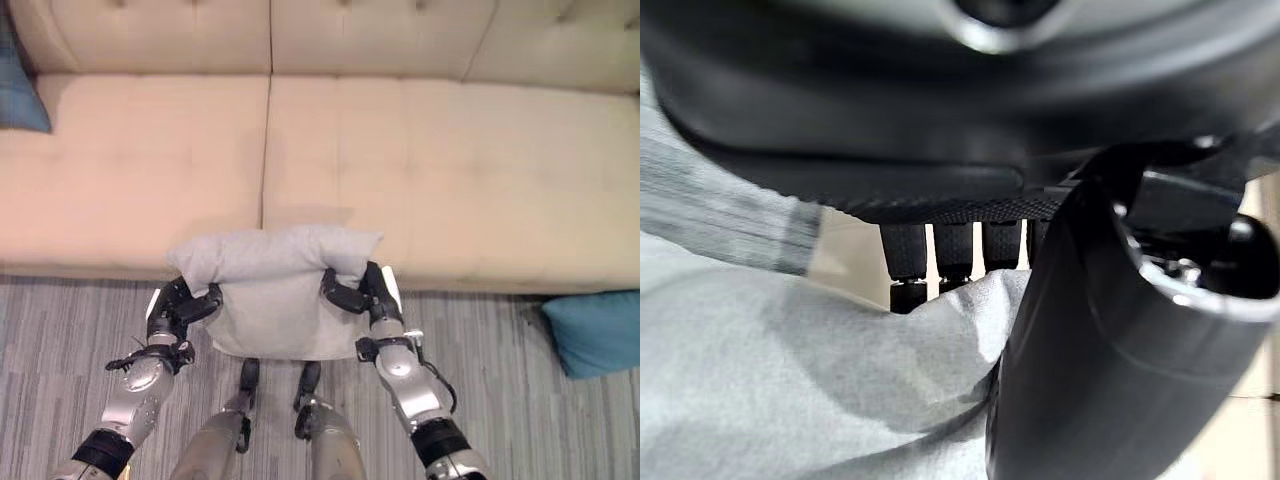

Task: Pick up all the scattered cushions and arrange them neatly on the sofa.

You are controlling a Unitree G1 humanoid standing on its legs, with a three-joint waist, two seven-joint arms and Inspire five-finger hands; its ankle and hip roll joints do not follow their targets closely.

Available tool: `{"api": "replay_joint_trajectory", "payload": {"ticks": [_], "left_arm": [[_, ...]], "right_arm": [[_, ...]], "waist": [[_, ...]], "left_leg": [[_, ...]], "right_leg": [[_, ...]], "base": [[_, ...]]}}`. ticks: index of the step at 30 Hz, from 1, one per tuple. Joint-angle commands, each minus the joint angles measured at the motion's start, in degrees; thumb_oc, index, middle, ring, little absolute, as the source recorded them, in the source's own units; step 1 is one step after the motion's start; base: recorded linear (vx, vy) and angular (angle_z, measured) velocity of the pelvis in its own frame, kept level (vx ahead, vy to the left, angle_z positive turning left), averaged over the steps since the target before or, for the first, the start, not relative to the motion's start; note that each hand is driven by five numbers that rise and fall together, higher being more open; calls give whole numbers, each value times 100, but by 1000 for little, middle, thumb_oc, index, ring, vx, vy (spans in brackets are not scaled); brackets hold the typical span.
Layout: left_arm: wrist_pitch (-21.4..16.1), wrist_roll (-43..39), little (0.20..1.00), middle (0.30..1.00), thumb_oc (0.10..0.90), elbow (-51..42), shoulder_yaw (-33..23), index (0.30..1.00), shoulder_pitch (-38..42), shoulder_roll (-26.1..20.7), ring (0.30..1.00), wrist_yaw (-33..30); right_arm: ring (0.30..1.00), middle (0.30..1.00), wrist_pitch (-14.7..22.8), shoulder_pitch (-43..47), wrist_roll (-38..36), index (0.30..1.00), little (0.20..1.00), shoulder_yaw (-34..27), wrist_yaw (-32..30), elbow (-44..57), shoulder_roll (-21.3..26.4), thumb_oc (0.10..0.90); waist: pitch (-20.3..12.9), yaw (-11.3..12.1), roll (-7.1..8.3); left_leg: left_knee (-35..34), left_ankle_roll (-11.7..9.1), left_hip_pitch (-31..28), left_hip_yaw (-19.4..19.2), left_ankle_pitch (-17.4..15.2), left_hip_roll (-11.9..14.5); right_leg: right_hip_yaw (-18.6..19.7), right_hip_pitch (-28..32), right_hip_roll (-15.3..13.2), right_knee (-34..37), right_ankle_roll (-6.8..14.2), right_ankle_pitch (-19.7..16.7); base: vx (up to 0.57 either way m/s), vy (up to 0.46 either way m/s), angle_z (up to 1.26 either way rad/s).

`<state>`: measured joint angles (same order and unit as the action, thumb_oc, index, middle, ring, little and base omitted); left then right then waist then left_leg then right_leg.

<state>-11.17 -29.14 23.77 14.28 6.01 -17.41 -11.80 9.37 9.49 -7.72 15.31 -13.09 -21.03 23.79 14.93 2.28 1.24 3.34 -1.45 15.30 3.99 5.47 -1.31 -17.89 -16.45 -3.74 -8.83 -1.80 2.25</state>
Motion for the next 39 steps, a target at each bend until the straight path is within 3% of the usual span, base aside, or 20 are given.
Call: {"api": "replay_joint_trajectory", "payload": {"ticks": [1, 4, 9, 10, 11, 14, 17, 19, 21, 22, 24, 27, 29, 33, 36, 39], "left_arm": [[-508, 162, 300, 300, 400, -444, 43, 300, 32, 63, 300, 406], [-408, 136, 300, 300, 400, -432, -15, 300, -362, 92, 300, 545], [-296, 383, 300, 300, 400, -424, 106, 300, -561, 54, 300, 617], [-301, 466, 300, 300, 400, -439, 126, 300, -548, 68, 300, 613], [-327, 465, 300, 300, 400, -507, 12, 300, -693, 52, 300, 604], [-287, 480, 300, 300, 400, -583, -8, 300, -778, -17, 300, 649], [-264, 506, 300, 300, 400, -678, -18, 300, -825, -120, 300, 679], [-223, 531, 300, 300, 400, -709, -23, 300, -836, -216, 300, 677], [-220, 522, 300, 300, 400, -726, -29, 300, -834, -237, 300, 677], [-243, 534, 300, 300, 400, -716, -53, 300, -843, -264, 300, 676], [-253, 547, 300, 300, 400, -726, -62, 300, -852, -264, 300, 677], [-270, 556, 300, 300, 400, -729, -55, 300, -828, -228, 300, 663], [-261, 555, 300, 300, 400, -734, -42, 300, -819, -194, 300, 631], [-287, 534, 300, 300, 400, -691, -61, 300, -772, -117, 300, 617], [-298, 498, 300, 300, 400, -677, -12, 300, -748, -18, 300, 652], [-275, 435, 300, 300, 400, -692, 102, 300, -701, 59, 300, 707]], "right_arm": [[300, 300, 694, -36, 71, 300, 300, -212, 215, 936, -36, 400], [300, 300, 608, -374, 148, 300, 300, -334, 362, 1028, 32, 400], [300, 300, 529, -648, 259, 300, 300, -531, 372, 1083, 89, 400], [300, 300, 503, -669, 295, 300, 300, -649, 293, 1124, 91, 400], [300, 300, 454, -653, 405, 300, 300, -566, 302, 1172, 32, 400], [300, 300, 388, -641, 459, 300, 300, -516, 380, 1158, 10, 400], [300, 300, 362, -523, 511, 300, 300, -378, 429, 1134, -82, 400], [300, 300, 325, -415, 512, 300, 300, -288, 482, 1151, -206, 400], [300, 300, 319, -394, 494, 300, 300, -273, 483, 1165, -246, 400], [300, 300, 361, -386, 448, 300, 300, -248, 526, 1208, -340, 400], [300, 300, 365, -397, 466, 300, 300, -242, 542, 1218, -365, 400], [300, 300, 350, -384, 515, 300, 300, -216, 543, 1206, -339, 400], [300, 300, 336, -340, 495, 300, 300, -177, 529, 1184, -307, 400], [300, 300, 325, -365, 496, 300, 300, -194, 492, 1140, -283, 400], [300, 300, 327, -472, 494, 300, 300, -296, 461, 1117, -206, 400], [300, 300, 338, -595, 468, 300, 300, -417, 431, 1148, -64, 400]], "waist": [[-569, 10, 50], [-711, 94, 113], [-889, 132, 162], [-924, 94, 157], [-1090, 106, 182], [-1135, 175, 255], [-1086, 279, 288], [-923, 297, 268], [-895, 279, 245], [-828, 241, 170], [-820, 236, 153], [-816, 176, 156], [-796, 144, 192], [-792, 81, 254], [-903, 30, 274], [-910, -46, 298]], "left_leg": [[400, -459, 46, 64, -583, 347], [501, -493, -255, 106, -566, 340], [-67, -462, -601, -8, -486, 315], [-187, -418, -525, -324, -393, 293], [-347, -304, -796, -396, -494, 248], [-322, -220, -938, -470, -620, 218], [-305, -49, -1126, -550, -768, 163], [-275, 188, -1354, -568, -897, 88], [-273, 250, -1372, -548, -897, 78], [-283, 323, -1484, -490, -940, 122], [-313, 328, -1556, -489, -964, 130], [-407, 309, -1689, -402, -1002, 83], [-458, 296, -1793, -373, -1068, 26], [-461, 224, -1904, -236, -1166, -31], [-376, 69, -1888, -195, -1218, 10], [241, -171, -1686, -309, -1361, 144]], "right_leg": [[38, 732, -203, 554, 589, 126], [-121, 1264, -163, 722, 581, 183], [-399, 1713, -196, 910, 658, 193], [-517, 1774, -224, 910, 706, 191], [-498, 1878, -262, 875, 776, 186], [-407, 1947, -337, 771, 846, 203], [-188, 1851, -489, 248, 940, 210], [47, 1504, -753, -846, 1102, -108], [138, 1375, -769, -1078, 1120, -225], [356, 1092, -710, -1536, 1131, -243], [446, 960, -675, -1615, 1112, -179], [603, 812, -501, -1041, 1010, 22], [634, 748, -419, -352, 1002, -147], [725, 751, -261, 273, 1038, -332], [688, 998, -159, 559, 968, -357], [503, 1333, -124, 787, 875, -276]], "base": [[130, -61, 33], [174, -7, 35], [109, 73, 26], [175, 253, 66], [225, 297, 40], [131, 148, -12], [97, 212, -16], [75, 251, -37], [33, 120, -14], [56, 101, 5], [61, 63, 11], [114, -16, 0], [128, -68, 5], [117, -107, 5], [141, -151, 57], [109, -158, 34]]}}
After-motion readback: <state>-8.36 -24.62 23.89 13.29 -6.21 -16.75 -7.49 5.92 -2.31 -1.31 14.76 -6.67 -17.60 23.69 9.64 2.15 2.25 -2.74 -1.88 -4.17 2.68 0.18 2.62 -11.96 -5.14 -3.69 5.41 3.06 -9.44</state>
